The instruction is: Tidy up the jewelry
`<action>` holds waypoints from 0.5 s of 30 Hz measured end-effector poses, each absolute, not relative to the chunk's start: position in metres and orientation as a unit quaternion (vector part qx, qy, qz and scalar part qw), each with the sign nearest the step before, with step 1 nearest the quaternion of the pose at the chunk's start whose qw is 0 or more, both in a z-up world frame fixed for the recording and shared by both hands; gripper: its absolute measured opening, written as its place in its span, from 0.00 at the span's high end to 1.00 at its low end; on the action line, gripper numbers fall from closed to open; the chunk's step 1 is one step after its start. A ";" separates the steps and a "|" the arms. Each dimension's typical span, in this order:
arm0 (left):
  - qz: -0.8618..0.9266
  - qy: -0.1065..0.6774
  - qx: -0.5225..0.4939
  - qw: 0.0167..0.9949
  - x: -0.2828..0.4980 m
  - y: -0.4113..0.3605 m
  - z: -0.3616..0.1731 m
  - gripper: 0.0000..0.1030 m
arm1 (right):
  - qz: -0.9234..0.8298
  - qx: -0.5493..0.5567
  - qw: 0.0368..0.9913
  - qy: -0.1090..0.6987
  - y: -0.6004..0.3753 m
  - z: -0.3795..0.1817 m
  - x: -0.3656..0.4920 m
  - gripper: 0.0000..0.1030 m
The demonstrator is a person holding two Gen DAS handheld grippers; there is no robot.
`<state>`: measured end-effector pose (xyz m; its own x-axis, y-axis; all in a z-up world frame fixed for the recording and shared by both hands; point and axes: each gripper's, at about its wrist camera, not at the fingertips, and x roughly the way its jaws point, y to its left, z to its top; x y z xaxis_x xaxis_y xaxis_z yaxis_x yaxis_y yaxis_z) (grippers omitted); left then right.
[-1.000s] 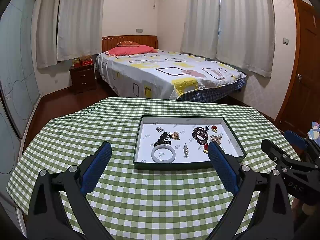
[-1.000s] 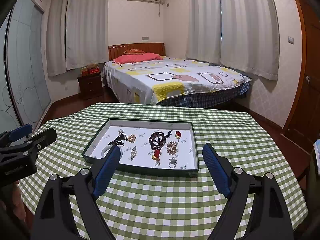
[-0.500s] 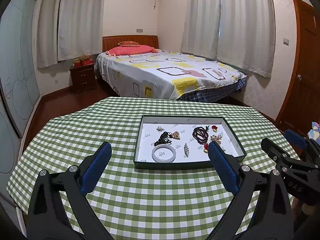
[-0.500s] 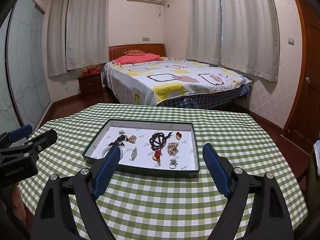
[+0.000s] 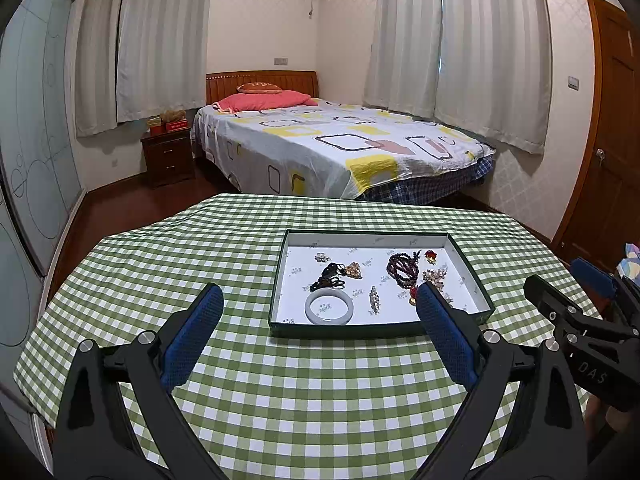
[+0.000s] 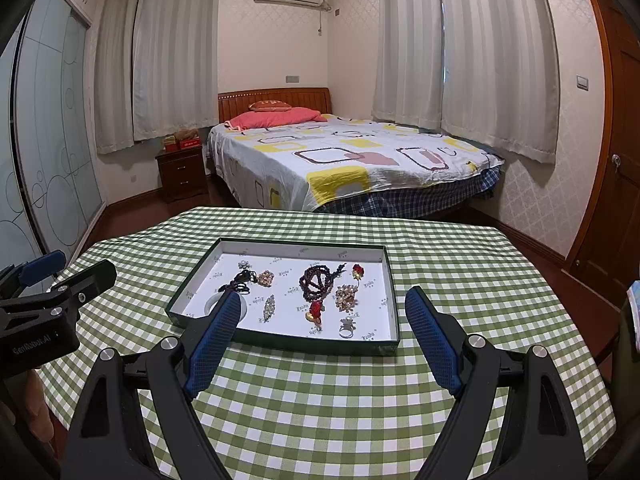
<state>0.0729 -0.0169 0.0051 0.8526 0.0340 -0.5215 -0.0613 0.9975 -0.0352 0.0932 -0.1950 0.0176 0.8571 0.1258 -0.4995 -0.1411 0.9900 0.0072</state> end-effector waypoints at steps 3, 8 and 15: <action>0.022 0.270 -0.025 0.962 0.073 -0.016 0.004 0.08 | 0.069 -0.015 0.963 0.258 -0.195 0.018 0.093 0.21; 0.024 0.268 -0.024 0.963 0.072 -0.016 0.005 0.08 | 0.069 -0.015 0.963 0.258 -0.195 0.017 0.093 0.21; 0.031 0.264 -0.030 0.964 0.074 -0.013 0.005 0.04 | 0.071 -0.016 0.962 0.261 -0.194 0.014 0.094 0.21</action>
<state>0.0735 -0.0134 0.0055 0.8592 0.0430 -0.5098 -0.0751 0.9963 -0.0426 0.0940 -0.1943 0.0140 0.8531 0.1285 -0.5056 -0.1455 0.9893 0.0059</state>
